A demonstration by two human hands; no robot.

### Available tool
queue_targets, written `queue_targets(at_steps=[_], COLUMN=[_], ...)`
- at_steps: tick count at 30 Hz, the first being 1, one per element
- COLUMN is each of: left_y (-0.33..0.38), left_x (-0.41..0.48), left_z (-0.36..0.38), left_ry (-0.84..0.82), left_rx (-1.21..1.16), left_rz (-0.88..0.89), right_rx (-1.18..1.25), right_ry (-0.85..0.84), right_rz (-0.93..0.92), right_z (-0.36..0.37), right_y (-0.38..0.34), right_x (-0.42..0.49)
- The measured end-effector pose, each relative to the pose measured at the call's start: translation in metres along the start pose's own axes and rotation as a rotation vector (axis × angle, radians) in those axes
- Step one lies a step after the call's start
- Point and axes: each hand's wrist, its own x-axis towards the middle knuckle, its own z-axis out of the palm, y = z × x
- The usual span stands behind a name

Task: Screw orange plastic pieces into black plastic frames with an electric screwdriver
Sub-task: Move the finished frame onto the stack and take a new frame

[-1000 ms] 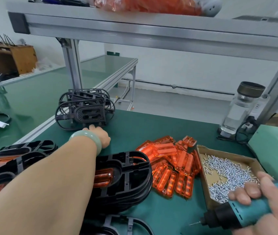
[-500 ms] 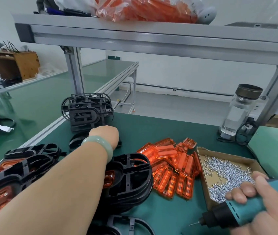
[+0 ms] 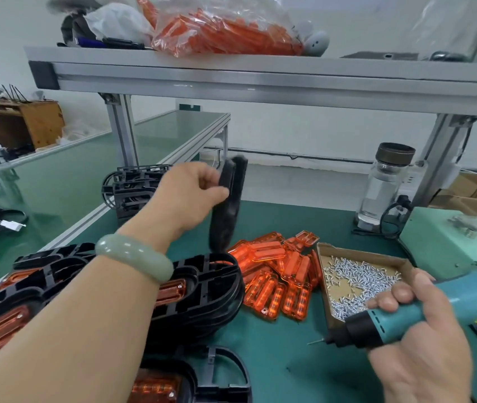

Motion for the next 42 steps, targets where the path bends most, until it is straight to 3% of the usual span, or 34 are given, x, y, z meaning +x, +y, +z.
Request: queue_targets(at_steps=[2, 5, 9, 13, 23, 34, 37, 40, 42], left_y=[0.014, 0.019, 0.014, 0.012, 0.003, 0.029, 0.027, 0.029, 0.034], left_x=[-0.017, -0.038, -0.061, -0.080, -0.125, -0.179, -0.192, -0.198, -0.197], left_z=[-0.006, -0.007, 0.003, 0.020, 0.038, 0.078, 0.076, 0.060, 0.050], left_ry=[-0.041, -0.233, -0.326, -0.279, -0.285, -0.117, -0.137, -0.277, -0.385], left_rx=[-0.426, -0.944, -1.244, -1.286, -1.247, -0.922, -0.509, -0.086, 0.343], left_rz=[-0.050, -0.128, -0.211, -0.298, -0.272, -0.311, -0.207, -0.086, 0.045], right_rx=[0.012, 0.016, 0.033, 0.044, 0.074, 0.318, 0.303, 0.287, 0.277], right_ry=[0.014, 0.046, 0.067, 0.044, -0.057, 0.026, 0.062, 0.076, 0.076], right_rz=[0.006, -0.004, -0.009, -0.007, 0.057, 0.019, -0.006, -0.016, -0.022], right_z=[-0.001, -0.003, -0.005, -0.007, -0.015, -0.016, -0.014, -0.014, -0.014], right_y=[-0.004, -0.008, -0.014, -0.018, -0.033, -0.043, -0.043, -0.043, -0.042], right_x=[0.001, 0.003, 0.006, 0.008, 0.015, 0.016, 0.016, 0.015, 0.015])
